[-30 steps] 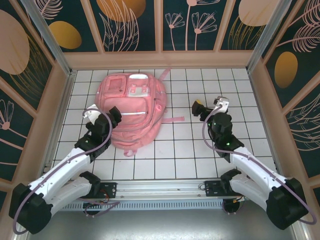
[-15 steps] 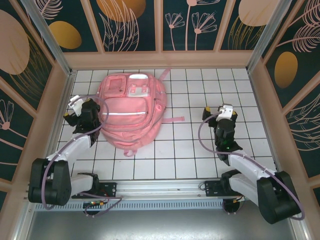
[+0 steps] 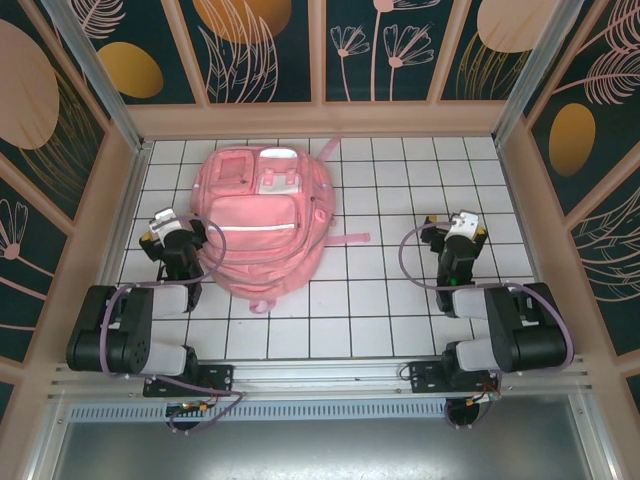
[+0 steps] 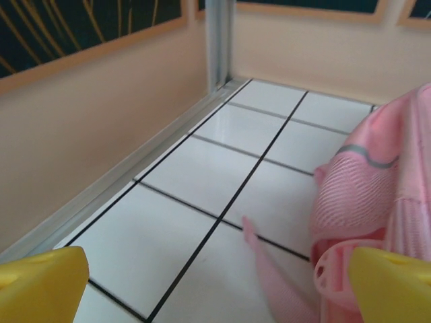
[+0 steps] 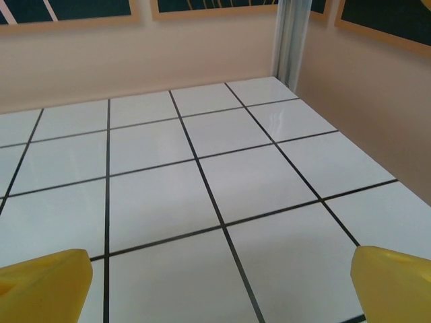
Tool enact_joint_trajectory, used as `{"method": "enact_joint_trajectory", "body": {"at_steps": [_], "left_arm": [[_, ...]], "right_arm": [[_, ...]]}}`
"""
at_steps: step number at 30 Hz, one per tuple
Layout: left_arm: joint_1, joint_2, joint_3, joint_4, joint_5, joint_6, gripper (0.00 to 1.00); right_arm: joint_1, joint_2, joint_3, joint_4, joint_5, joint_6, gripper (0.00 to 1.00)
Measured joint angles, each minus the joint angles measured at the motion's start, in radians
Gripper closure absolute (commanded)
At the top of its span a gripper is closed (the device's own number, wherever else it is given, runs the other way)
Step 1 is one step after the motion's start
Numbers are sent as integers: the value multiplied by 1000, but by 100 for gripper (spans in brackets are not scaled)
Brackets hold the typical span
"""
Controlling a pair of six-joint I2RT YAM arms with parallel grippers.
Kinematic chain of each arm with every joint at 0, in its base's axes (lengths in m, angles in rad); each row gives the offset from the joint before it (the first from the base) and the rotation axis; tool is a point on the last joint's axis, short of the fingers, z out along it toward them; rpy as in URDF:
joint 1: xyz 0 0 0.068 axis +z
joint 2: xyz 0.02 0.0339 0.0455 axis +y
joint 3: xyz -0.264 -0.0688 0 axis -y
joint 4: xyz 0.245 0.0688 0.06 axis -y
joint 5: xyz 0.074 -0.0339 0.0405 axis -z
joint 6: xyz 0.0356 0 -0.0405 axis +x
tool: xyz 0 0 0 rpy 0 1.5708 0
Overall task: Pack the student bag
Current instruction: Reset both arms
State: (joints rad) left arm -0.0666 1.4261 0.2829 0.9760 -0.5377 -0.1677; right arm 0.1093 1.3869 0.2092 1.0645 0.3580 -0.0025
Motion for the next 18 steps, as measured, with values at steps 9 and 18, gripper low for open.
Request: {"method": "enact_joint_trajectory", "body": {"at_steps": [9,18], "left_arm": [[23,89,-59,242,140,44,1],[30,92,-64,283,171,53,1]], "right_arm": [[-95,147,-12,163,-152,9,1],[-105,152,-12,189,-179,35,1]]}}
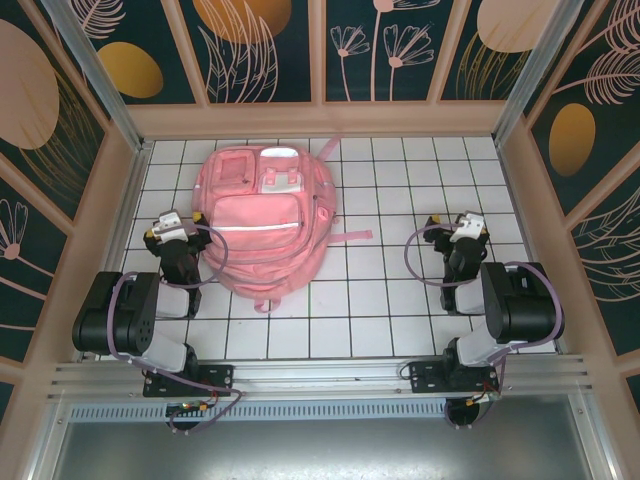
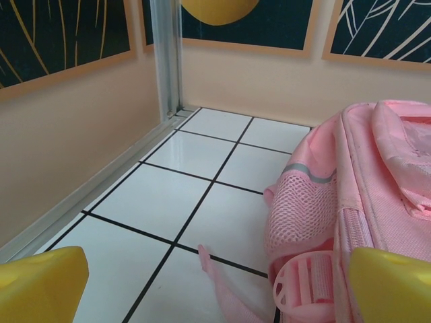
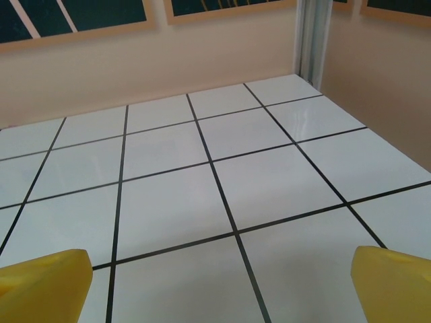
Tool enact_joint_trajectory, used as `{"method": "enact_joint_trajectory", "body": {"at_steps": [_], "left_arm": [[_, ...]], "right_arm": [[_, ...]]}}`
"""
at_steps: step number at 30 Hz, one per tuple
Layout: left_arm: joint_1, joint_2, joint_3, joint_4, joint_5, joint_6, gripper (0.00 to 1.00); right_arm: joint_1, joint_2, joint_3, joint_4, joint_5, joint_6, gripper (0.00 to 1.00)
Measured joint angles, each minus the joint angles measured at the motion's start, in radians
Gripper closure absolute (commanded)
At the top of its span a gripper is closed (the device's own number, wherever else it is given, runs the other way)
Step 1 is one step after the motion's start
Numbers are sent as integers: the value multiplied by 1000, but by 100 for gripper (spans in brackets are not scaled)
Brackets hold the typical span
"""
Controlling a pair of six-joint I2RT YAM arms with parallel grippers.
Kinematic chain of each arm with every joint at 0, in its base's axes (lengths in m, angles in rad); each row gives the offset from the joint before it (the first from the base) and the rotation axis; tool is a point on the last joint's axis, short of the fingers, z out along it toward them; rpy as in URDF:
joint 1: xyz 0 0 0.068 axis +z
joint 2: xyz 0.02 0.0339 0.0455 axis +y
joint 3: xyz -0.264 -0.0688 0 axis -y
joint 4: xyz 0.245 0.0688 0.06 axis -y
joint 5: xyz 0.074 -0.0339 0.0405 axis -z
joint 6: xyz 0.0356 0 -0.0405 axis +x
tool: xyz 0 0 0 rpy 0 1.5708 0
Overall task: Pack the student bag
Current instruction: Reset both arms
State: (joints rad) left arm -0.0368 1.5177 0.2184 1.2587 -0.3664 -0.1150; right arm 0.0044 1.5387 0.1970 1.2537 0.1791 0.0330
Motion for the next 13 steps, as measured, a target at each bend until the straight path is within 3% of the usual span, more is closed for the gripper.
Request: {"method": "enact_joint_trajectory", "body": {"at_steps": [13], "left_arm": [[2,0,-1,10,4,5,1]], "right_arm": [[-4,0,0,6,2,7,1]]}}
